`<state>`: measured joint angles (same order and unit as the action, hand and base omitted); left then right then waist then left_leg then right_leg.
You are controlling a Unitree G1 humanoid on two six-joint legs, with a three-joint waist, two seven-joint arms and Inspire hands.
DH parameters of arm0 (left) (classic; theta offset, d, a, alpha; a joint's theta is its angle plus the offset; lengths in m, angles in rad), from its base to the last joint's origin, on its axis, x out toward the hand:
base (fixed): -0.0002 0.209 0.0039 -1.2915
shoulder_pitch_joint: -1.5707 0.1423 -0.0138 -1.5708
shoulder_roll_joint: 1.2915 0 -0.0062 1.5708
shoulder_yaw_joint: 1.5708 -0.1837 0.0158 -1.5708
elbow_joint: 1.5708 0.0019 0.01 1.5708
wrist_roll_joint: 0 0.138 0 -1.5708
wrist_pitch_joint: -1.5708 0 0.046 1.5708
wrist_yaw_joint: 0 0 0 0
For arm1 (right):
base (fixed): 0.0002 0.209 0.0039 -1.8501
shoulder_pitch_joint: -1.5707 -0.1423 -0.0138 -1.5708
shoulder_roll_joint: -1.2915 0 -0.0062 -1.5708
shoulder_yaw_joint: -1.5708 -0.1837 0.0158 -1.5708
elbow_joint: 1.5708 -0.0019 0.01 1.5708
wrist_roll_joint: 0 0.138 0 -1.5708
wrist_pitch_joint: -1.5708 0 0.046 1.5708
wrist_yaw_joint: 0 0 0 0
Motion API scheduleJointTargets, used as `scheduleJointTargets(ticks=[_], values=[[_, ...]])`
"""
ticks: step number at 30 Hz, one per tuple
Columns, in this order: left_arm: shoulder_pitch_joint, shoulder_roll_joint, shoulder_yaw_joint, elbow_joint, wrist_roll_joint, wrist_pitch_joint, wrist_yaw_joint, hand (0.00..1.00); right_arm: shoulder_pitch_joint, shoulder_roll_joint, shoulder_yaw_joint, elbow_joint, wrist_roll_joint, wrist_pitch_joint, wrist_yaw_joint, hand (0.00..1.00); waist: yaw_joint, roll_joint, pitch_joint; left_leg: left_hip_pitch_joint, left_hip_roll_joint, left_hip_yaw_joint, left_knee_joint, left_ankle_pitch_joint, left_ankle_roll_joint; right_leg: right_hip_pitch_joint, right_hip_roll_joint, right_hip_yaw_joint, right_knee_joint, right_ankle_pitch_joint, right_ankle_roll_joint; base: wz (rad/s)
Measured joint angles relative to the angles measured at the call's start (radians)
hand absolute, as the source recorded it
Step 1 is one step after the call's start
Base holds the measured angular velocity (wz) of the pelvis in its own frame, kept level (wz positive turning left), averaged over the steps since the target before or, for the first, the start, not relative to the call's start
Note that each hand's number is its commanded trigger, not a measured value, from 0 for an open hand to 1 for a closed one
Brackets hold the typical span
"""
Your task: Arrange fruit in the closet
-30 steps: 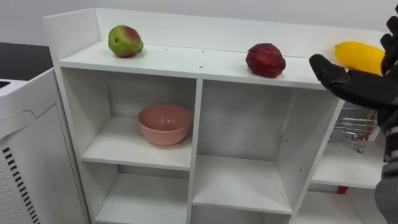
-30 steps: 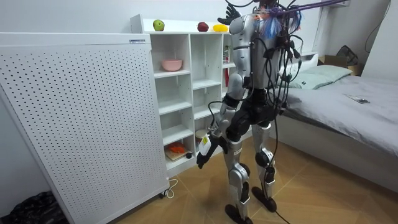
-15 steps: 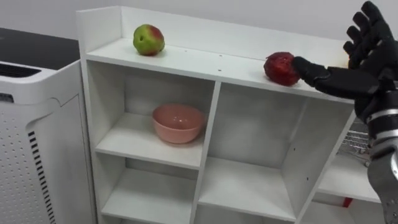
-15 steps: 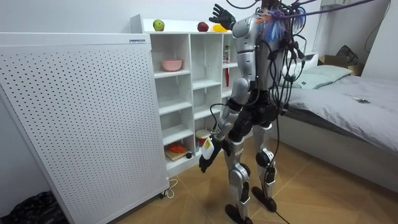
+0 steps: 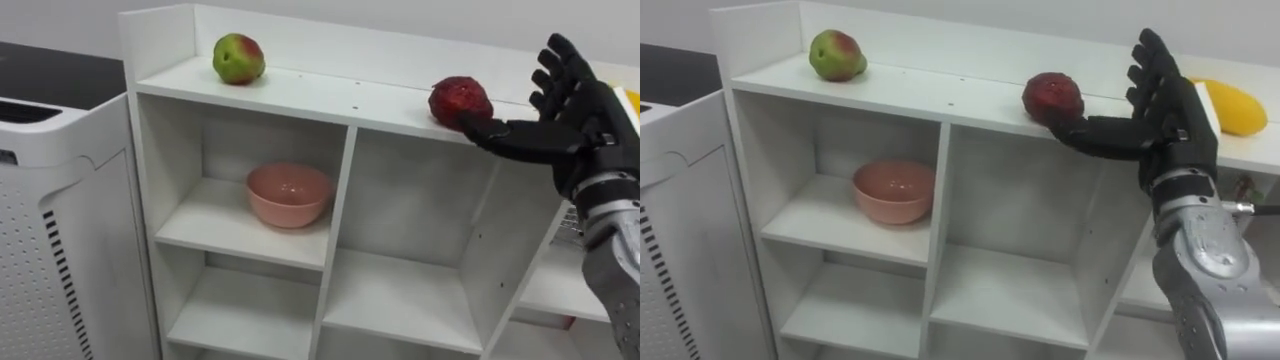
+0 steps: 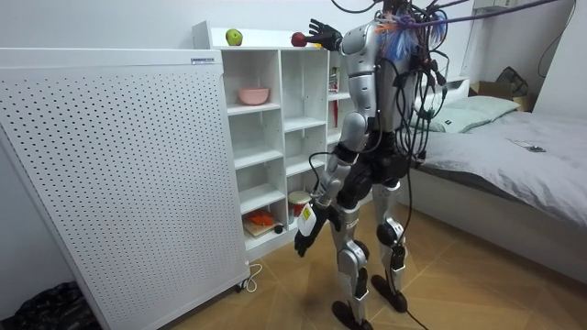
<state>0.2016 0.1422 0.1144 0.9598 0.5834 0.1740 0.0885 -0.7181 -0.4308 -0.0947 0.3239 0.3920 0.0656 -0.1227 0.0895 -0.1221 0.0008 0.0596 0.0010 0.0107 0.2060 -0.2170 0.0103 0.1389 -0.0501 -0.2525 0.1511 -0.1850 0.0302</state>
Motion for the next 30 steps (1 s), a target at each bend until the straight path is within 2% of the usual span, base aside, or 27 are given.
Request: scheduleJointTargets(ticks=[4,14,20,24,30], values=[[0.001,0.005,0.000,0.000,0.000,0.007,-0.015,0.00,-0.035,-0.040,0.034,0.065,-0.002,0.000,0.033,0.00,0.000,-0.001,-0.0004,0.002,0.000,-0.002,0.000,0.000,0.000,0.003,0.000,-0.001,0.000,0.000,0.000,0.00],[0.008,0.028,-0.002,-0.017,-0.001,0.017,-0.019,0.00,-0.039,-0.051,0.037,0.091,-0.004,0.001,0.083,0.00,0.000,-0.006,-0.0043,0.001,0.000,-0.013,0.002,0.002,-0.003,0.005,0.001,-0.009,0.000,0.000,0.000,0.01],[0.009,0.036,-0.002,-0.017,-0.001,0.016,-0.021,0.00,-0.044,-0.087,0.077,0.101,-0.004,0.001,0.127,0.00,0.000,-0.011,-0.0037,0.003,0.001,-0.013,0.001,0.002,-0.003,0.007,0.001,-0.009,0.000,0.000,0.000,0.00],[0.004,0.039,-0.001,-0.020,-0.001,0.012,-0.039,0.00,-0.044,-0.091,0.090,0.101,-0.007,0.001,0.153,0.00,0.001,-0.027,-0.0006,0.003,0.002,-0.013,0.000,0.003,-0.005,0.006,0.003,0.000,0.000,0.000,0.000,0.00],[0.004,0.051,-0.010,-0.019,-0.002,0.008,-0.060,0.00,-0.053,-0.102,0.126,0.125,-0.007,0.000,0.169,0.00,0.012,-0.047,-0.0007,0.006,0.002,-0.013,0.001,0.003,-0.005,0.008,0.004,0.003,0.000,0.000,0.000,-0.01]])
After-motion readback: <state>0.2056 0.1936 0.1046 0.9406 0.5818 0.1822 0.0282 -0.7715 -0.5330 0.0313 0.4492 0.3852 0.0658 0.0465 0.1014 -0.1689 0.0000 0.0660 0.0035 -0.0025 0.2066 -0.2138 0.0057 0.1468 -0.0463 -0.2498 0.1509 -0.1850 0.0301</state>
